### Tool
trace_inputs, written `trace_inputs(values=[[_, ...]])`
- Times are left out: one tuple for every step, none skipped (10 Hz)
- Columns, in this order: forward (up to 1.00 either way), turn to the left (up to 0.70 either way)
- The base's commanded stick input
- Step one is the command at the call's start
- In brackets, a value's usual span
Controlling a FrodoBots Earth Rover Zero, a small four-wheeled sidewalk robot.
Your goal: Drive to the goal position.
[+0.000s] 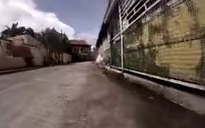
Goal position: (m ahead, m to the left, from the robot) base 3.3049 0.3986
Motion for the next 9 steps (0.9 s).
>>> trace_inputs(values=[[0.85,0.07],[0.85,0.00],[0.85,0.00],[0.85,0.00],[0.85,0.00],[0.85,0.00],[0.85,0.00],[0.85,0.00],[0.85,0.00]])
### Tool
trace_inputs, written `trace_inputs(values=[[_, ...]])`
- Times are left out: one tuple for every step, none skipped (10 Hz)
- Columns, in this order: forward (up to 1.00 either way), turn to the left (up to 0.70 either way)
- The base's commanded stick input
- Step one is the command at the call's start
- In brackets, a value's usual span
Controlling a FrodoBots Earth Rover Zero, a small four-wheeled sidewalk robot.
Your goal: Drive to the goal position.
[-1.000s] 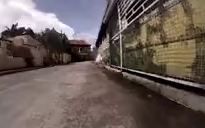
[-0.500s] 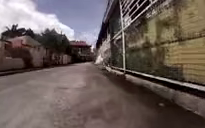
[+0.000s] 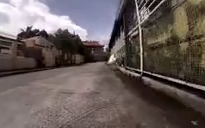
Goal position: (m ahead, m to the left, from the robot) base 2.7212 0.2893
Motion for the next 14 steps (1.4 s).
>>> trace_inputs(values=[[0.85,0.00],[0.85,0.00],[0.85,0.00],[0.85,0.00],[0.85,0.00],[0.92,0.00],[0.98,0.00],[1.00,0.00],[1.00,0.00],[1.00,0.00],[1.00,0.00],[1.00,0.00],[1.00,0.00],[1.00,0.00]])
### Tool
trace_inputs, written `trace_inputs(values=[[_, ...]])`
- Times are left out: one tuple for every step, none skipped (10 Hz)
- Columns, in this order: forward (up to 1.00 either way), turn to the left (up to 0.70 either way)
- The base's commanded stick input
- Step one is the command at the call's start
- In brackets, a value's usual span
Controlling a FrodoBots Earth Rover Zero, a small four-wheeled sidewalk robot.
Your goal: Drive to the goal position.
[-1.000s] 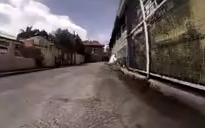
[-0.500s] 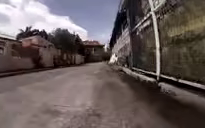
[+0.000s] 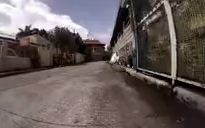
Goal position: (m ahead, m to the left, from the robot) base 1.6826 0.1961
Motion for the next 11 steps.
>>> trace_inputs(values=[[1.00,0.00],[1.00,0.00],[1.00,0.00],[1.00,0.00],[1.00,0.00],[1.00,0.00],[1.00,0.00],[1.00,0.00],[1.00,-0.22],[1.00,-0.31],[1.00,-0.08]])
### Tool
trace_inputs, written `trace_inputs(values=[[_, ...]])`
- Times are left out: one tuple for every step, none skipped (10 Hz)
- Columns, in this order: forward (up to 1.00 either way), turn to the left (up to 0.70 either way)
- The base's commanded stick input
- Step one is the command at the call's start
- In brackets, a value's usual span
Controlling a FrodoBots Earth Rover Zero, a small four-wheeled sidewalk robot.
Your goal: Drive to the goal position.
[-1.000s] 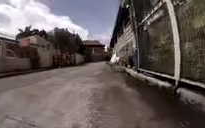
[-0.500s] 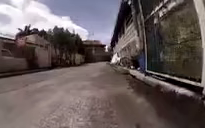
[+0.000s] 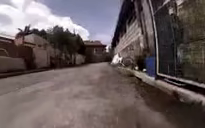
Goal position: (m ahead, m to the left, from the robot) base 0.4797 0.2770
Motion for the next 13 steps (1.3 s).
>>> trace_inputs(values=[[1.00,-0.04],[1.00,0.00],[1.00,0.00],[1.00,0.00],[1.00,0.00],[1.00,0.00],[1.00,0.00],[0.67,0.00],[0.00,0.00],[0.00,0.00],[0.00,0.00],[0.00,0.00],[0.00,0.00]])
